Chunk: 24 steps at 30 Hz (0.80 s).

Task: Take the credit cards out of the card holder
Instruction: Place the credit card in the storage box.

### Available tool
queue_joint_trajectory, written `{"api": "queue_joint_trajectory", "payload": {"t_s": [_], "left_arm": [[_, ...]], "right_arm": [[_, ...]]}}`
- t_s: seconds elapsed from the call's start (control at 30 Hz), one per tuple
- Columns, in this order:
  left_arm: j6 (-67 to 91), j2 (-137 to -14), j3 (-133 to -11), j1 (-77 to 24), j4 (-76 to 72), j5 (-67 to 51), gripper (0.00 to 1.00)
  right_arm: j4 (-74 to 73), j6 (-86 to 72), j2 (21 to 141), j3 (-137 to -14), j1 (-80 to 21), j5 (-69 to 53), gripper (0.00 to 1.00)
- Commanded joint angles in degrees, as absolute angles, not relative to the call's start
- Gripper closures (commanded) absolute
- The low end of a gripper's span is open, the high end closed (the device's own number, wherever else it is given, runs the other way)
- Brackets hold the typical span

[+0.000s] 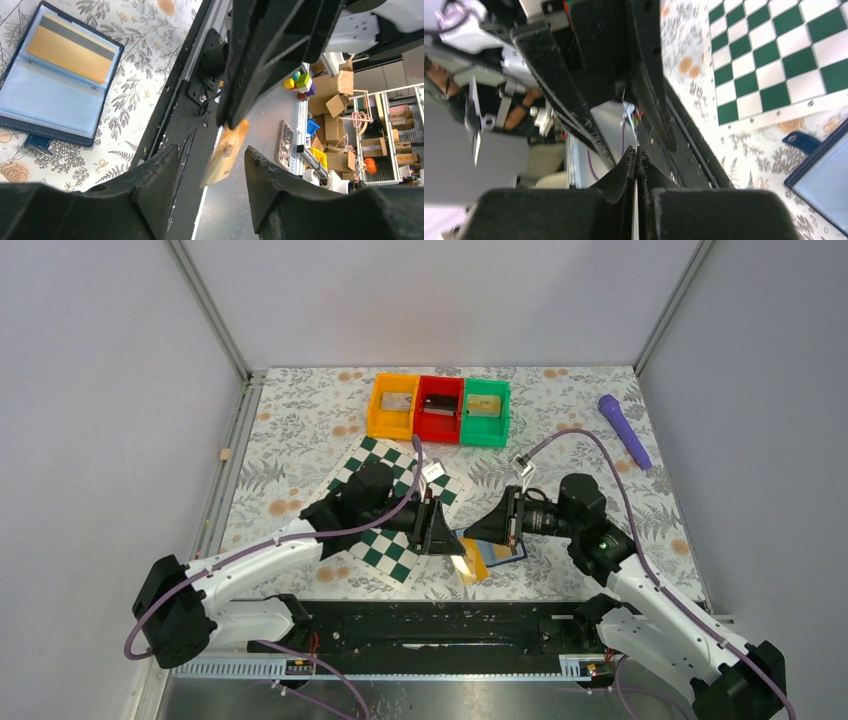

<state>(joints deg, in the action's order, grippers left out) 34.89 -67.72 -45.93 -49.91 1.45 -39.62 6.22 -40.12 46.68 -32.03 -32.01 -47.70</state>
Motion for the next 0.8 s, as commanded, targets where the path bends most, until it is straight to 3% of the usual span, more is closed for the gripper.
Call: {"api": "queue_joint_trajectory", "payload": {"t_s": [0.0,0.23,0.4,0.63,0.77], "left_arm": [[38.22,-63.89,-43.73,-49.29,-8.43,-38.64,0.46],[44.42,-63.94,-40.32,-49.19,-19.43,-40.71,0.42],[45.47,-64.23,-39.83,-49.1,-21.06,-39.62,0.49],[46.58,-62.81,-38.17,-47.71,-21.7,-38.22,0.95],[45.77,-62.39,-37.64,-46.41,-20.97,-40.48,1.0]], "right_arm": [[19.17,-52.77,42.51,-28.92,-32.43,-33.82,1.0],[26.79,-61.44,39.56,-23.18,-32.43,-24.99,1.0],[31.33,-65.99,35.1,-17.29,-32.43,-17.13,1.0],[28.61,-64.22,31.3,-15.29,-32.38,-15.69,1.0],[21.88,-55.79,33.79,-20.91,-32.34,-25.86,0.83]]}}
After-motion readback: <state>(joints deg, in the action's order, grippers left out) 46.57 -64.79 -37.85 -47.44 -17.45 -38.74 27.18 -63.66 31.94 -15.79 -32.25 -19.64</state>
